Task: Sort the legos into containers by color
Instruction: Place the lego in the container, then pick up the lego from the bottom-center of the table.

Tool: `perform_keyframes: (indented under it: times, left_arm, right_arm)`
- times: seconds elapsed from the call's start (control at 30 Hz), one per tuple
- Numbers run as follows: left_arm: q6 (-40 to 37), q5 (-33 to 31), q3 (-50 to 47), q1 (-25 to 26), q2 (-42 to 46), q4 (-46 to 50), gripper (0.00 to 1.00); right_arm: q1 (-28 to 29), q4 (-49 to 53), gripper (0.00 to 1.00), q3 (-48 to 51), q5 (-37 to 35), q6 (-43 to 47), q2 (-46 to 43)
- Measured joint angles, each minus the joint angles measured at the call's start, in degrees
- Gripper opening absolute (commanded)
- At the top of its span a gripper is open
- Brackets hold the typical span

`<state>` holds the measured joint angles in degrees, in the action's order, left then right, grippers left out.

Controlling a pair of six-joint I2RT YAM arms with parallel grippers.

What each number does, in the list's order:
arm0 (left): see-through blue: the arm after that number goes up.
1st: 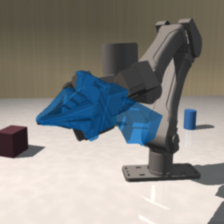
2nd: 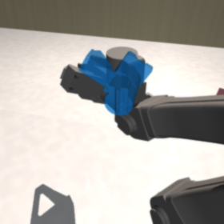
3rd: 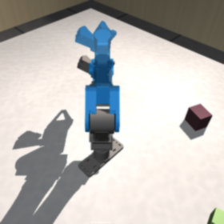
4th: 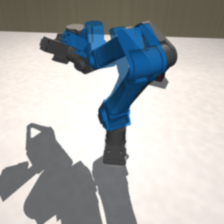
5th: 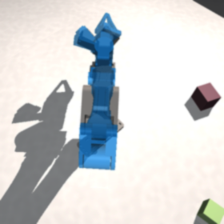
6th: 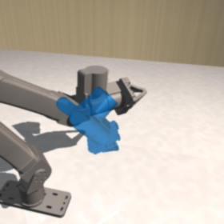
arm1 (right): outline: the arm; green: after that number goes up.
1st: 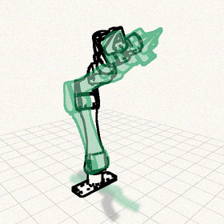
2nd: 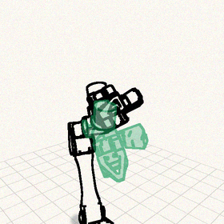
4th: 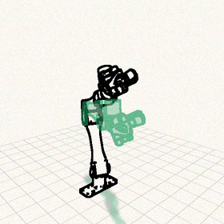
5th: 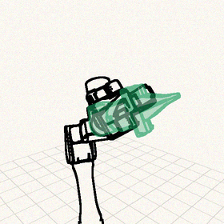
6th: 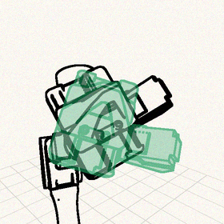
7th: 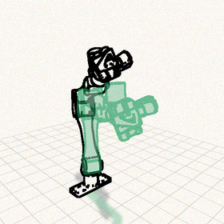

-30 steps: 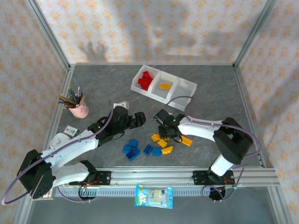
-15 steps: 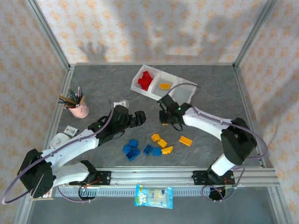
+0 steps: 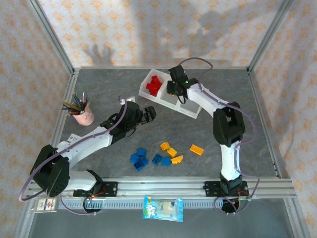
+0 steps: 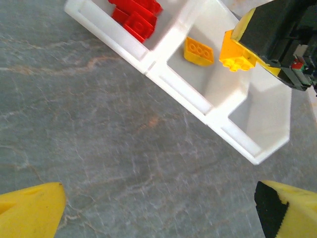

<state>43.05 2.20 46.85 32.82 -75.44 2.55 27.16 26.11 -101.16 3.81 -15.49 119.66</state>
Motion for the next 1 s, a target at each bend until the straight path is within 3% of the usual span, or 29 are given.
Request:
perform_keyframes:
  times: [0.13,0.37,0.77,1.0]
  left_arm:
    - [-0.09,0.17,0.0,-0.94,-0.57,-0.96,0.99]
    - [-1.44,0.35,1.09,-0.94,-1.51,-0.94,0.99]
    - [-2.01,1.86,1.38,2.82,-1.57,-0.92,0.99]
    - [-0.48,1.84,-0.9,6.29,1.18,-0.81,0.99]
  right_arm:
    - [-1.88,1.38,0.51,-7.58,0.02,1.07,6.67]
    - [-2.36,2.29,0.59,-8.55,0.37,1.68,7.1]
    - [-1.7,-0.96,0.7,23.65,2.4,-0.04,-24.65]
    - [-1.7,0.17,0.74,40.63,3.58,-2.6,-35.89]
